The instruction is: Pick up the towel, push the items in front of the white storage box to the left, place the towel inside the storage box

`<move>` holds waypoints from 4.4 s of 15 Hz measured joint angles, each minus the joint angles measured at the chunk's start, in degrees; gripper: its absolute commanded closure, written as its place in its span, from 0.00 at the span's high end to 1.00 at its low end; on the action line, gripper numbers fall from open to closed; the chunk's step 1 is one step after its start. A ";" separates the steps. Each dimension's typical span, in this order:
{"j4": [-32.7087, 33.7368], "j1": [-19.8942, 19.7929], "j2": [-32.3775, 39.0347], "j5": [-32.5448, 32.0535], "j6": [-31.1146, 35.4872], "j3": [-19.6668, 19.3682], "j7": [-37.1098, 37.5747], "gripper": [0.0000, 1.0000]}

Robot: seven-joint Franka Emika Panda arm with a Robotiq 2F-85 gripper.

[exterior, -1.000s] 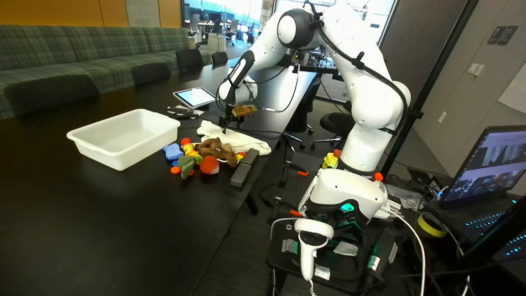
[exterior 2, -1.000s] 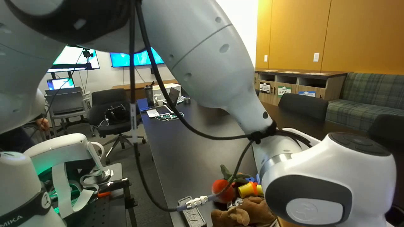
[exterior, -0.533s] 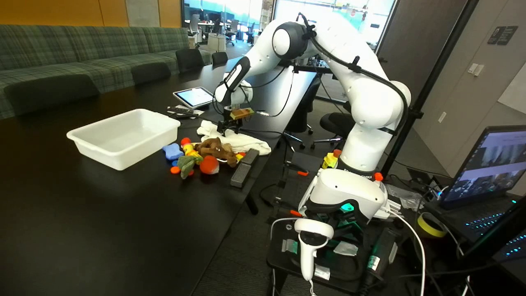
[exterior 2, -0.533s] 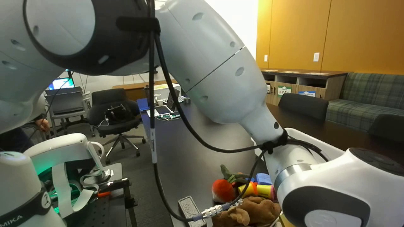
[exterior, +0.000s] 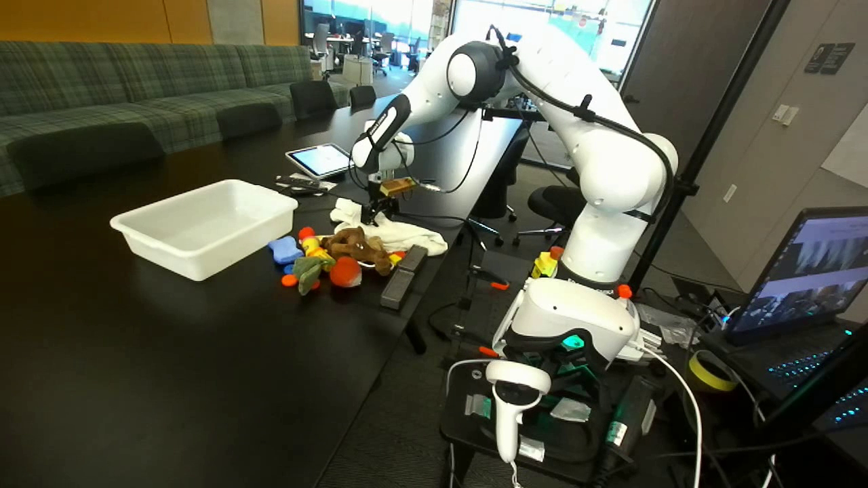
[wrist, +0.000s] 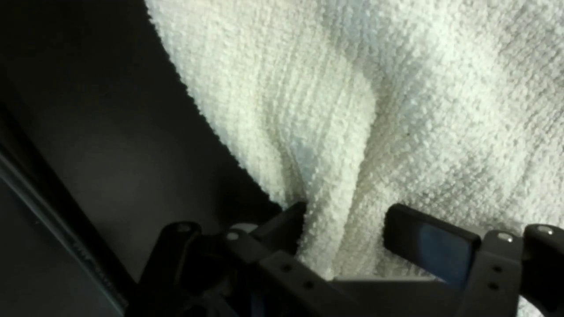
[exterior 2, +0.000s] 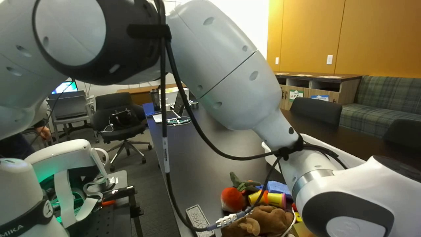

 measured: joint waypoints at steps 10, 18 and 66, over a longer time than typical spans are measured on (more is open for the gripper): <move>-0.85 0.60 -0.76 -6.75 -2.46 -4.95 -0.40 0.14; -12.10 3.13 -7.66 -16.47 -2.33 -10.60 -0.46 0.15; -23.47 38.40 -20.64 -6.62 -20.17 15.19 13.61 0.15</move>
